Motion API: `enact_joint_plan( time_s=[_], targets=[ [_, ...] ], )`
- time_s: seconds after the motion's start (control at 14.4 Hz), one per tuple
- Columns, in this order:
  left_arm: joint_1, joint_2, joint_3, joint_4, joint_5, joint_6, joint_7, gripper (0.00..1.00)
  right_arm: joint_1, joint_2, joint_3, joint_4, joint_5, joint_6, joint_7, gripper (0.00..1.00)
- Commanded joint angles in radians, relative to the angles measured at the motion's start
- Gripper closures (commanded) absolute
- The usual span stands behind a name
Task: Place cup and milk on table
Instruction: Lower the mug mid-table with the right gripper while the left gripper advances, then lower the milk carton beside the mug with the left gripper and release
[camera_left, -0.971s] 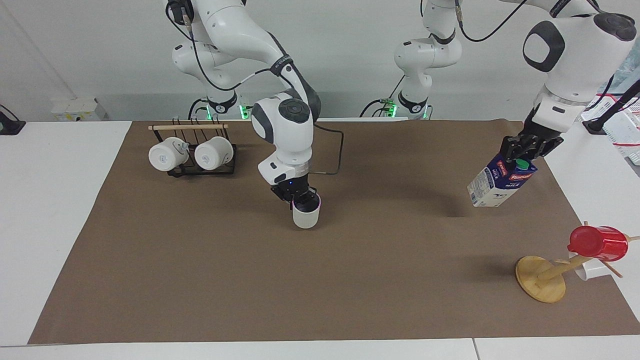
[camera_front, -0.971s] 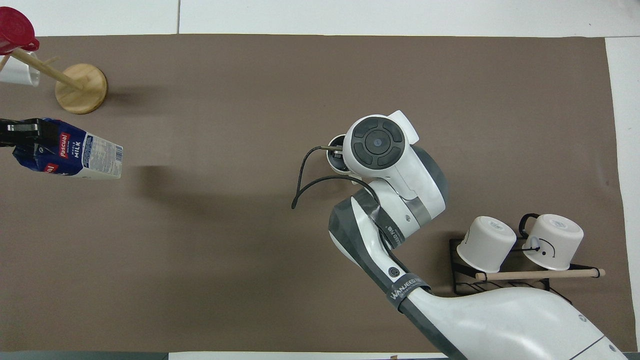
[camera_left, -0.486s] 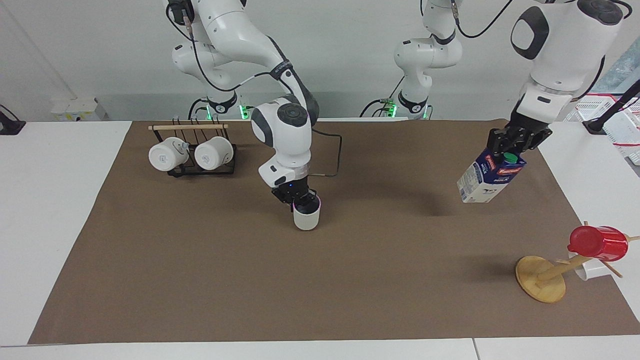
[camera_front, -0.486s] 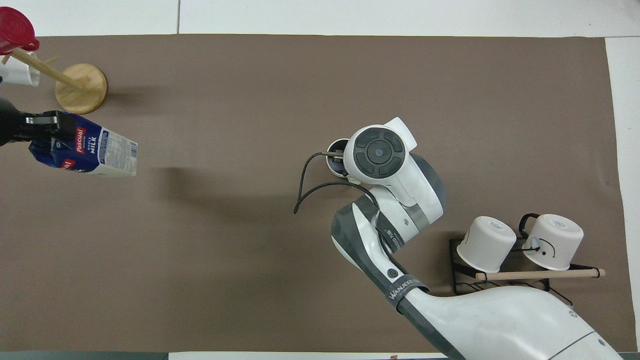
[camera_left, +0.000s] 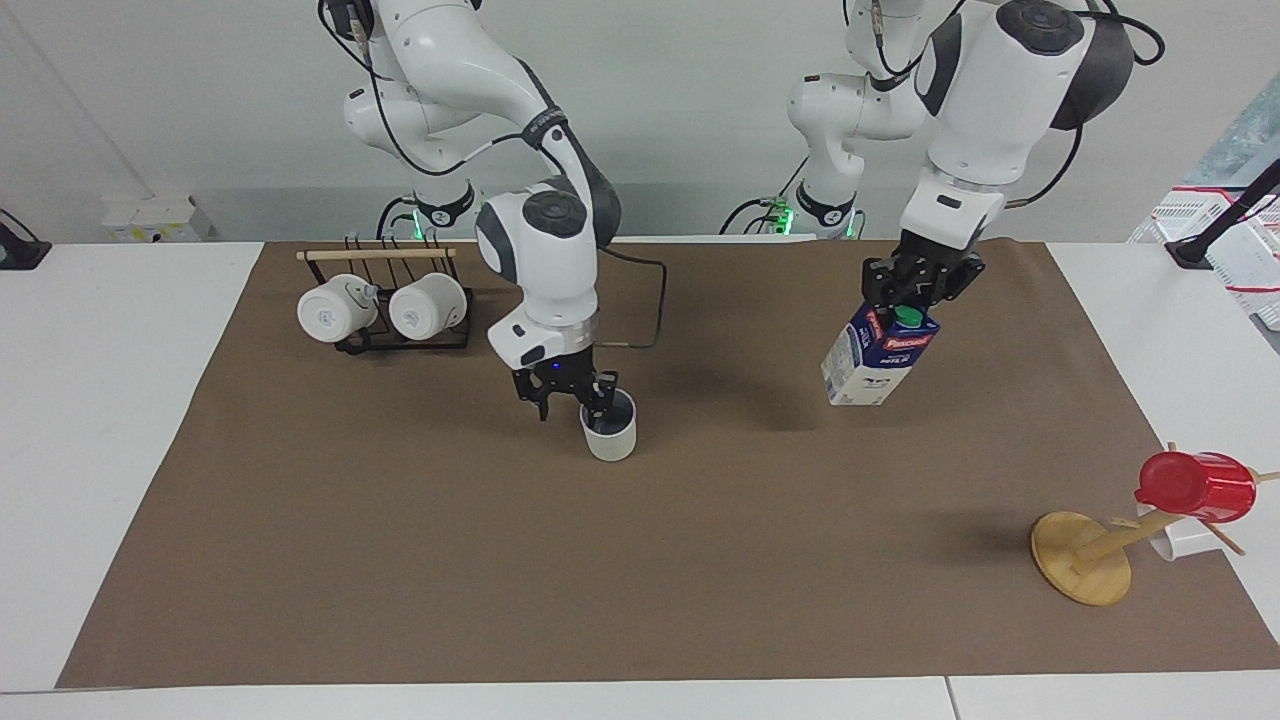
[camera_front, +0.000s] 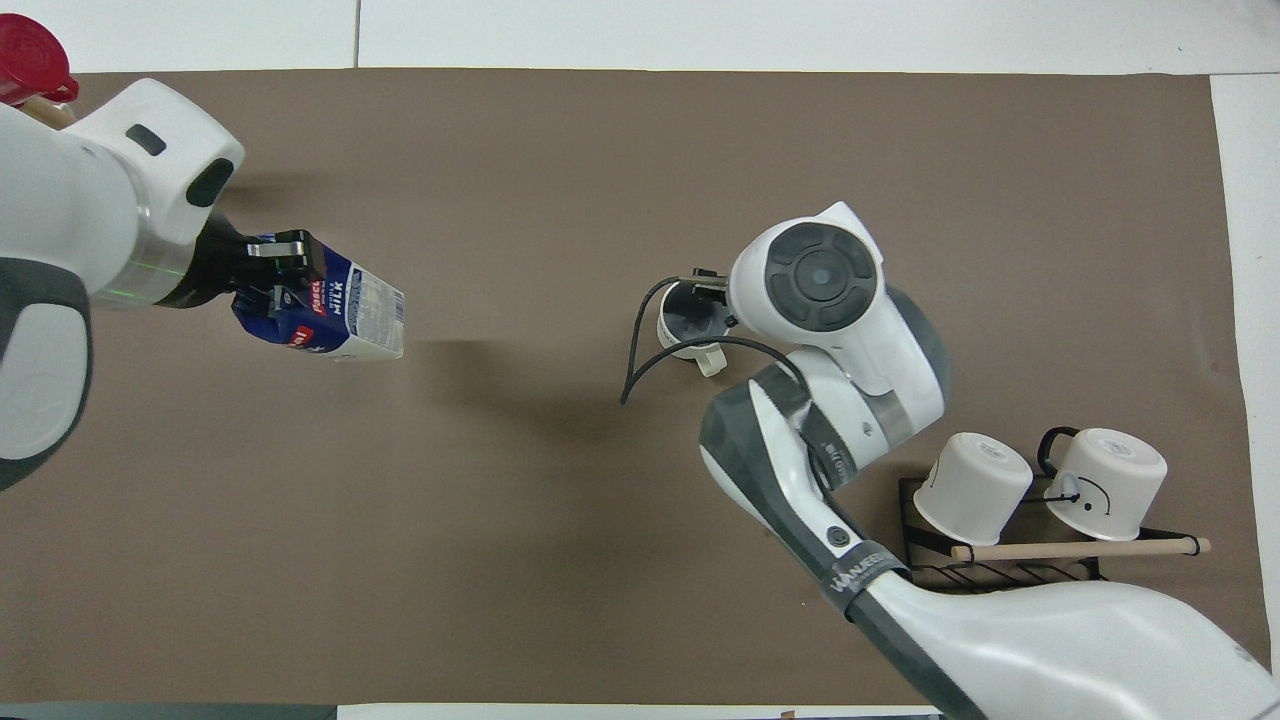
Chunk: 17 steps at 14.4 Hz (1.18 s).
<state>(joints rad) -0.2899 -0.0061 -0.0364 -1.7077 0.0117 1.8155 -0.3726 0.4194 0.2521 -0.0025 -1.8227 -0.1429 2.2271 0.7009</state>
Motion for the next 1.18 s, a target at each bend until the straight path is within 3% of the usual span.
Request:
enact_joint_plan(
  time_s=[0.0, 0.14, 0.55, 0.83, 1.11],
  targets=[
    [-0.084, 0.024, 0.010, -0.003, 0.019, 0.059, -0.124, 1.00, -0.062, -0.115, 0.009, 0.025, 0.034, -0.148, -0.089, 0.00],
    [-0.162, 0.070, 0.012, 0.013, 0.022, 0.088, -0.213, 1.00, -0.103, -0.171, 0.006, 0.068, 0.045, -0.275, -0.165, 0.00],
    [-0.273, 0.217, 0.012, 0.103, 0.046, 0.169, -0.328, 1.00, -0.333, -0.306, -0.007, 0.089, 0.092, -0.457, -0.549, 0.00],
    [-0.327, 0.265, 0.013, 0.126, 0.051, 0.194, -0.364, 1.00, -0.418, -0.225, -0.007, 0.326, 0.091, -0.705, -0.583, 0.00],
    [-0.337, 0.299, 0.013, 0.126, 0.079, 0.226, -0.393, 1.00, -0.439, -0.215, -0.007, 0.339, 0.134, -0.781, -0.554, 0.00]
  ],
)
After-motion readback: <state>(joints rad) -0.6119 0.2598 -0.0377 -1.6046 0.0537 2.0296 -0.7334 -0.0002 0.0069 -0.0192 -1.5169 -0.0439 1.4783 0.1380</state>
